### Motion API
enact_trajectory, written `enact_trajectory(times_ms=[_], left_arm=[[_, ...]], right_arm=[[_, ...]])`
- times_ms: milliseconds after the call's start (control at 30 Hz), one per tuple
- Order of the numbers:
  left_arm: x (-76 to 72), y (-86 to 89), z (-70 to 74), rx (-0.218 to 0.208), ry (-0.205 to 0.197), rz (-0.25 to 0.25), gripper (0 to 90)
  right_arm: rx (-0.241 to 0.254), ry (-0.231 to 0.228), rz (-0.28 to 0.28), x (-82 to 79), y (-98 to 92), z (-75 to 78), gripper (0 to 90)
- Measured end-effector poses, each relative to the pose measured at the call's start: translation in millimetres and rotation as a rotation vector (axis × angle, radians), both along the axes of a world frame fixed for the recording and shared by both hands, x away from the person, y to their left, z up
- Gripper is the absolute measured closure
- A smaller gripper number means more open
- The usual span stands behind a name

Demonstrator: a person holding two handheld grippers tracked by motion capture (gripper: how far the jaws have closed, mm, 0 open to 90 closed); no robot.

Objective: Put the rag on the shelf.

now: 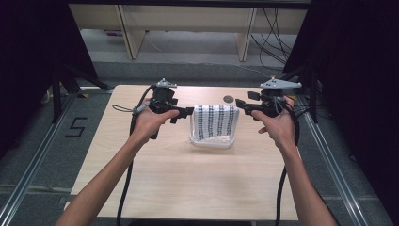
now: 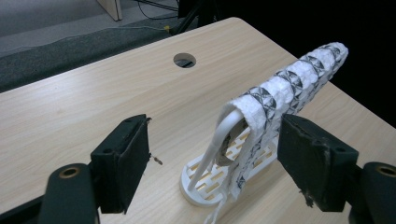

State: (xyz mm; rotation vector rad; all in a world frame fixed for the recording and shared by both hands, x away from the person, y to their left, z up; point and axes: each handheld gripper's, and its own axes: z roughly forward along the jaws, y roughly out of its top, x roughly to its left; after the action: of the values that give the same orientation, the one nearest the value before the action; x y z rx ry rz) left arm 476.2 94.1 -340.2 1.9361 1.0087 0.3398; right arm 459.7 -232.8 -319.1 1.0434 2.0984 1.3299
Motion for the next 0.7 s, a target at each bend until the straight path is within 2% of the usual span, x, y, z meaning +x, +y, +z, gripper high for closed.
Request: enact_trajectory(times_ms=[67, 133, 300, 333, 367, 433, 500, 533, 633, 667, 700], left_arm=[[-2.4, 0.2, -0.7, 0.004, 0.004, -0.007, 24.5], [-5.3, 0.3, -1.2, -0.002, 0.001, -0.011, 24.5], [-13.0, -0.7, -1.7, -0.002, -0.012, -0.023, 24.5], [-14.2, -0.9, -1.7, -0.001, -0.012, -0.025, 24.5], [-16.1, -0.4, -2.5, -0.008, -0.012, -0.033, 24.5], [-17.6, -0.1, -3.3, -0.009, -0.014, -0.032, 24.5], [-19.8, 0.9, -4.4, -0.017, -0.015, -0.032, 24.5], [-21.0, 1.5, -4.8, -0.027, -0.01, -0.036, 24.5], [-24.7, 3.2, -6.8, -0.039, -0.015, -0.039, 24.5], [-26.0, 4.5, -7.3, -0.04, -0.016, -0.039, 24.6], [-27.2, 5.3, -7.9, -0.048, -0.014, -0.038, 24.5]], right_arm=[[-0.018, -0.006, 0.001, -2.0, -0.1, -1.4, 39.8], [-0.005, 0.011, 0.0, -5.6, 2.3, -5.7, 39.6], [-0.009, 0.023, 0.006, -9.4, 0.6, -9.6, 39.4], [-0.008, 0.007, 0.011, -9.6, 0.6, -11.0, 39.3], [0.007, 0.016, 0.012, -12.6, 1.1, -13.1, 39.2], [-0.009, 0.014, 0.02, -13.1, -0.2, -13.4, 39.2], [-0.001, 0.025, 0.016, -16.2, -0.1, -15.3, 39.0], [0.005, 0.008, 0.011, -17.1, -0.1, -17.2, 39.0], [0.001, 0.023, 0.016, -20.9, -1.3, -18.6, 38.5], [0.002, 0.006, 0.008, -21.5, -0.9, -20.0, 38.1], [-0.003, 0.022, 0.014, -23.5, -1.4, -20.6, 38.0]])
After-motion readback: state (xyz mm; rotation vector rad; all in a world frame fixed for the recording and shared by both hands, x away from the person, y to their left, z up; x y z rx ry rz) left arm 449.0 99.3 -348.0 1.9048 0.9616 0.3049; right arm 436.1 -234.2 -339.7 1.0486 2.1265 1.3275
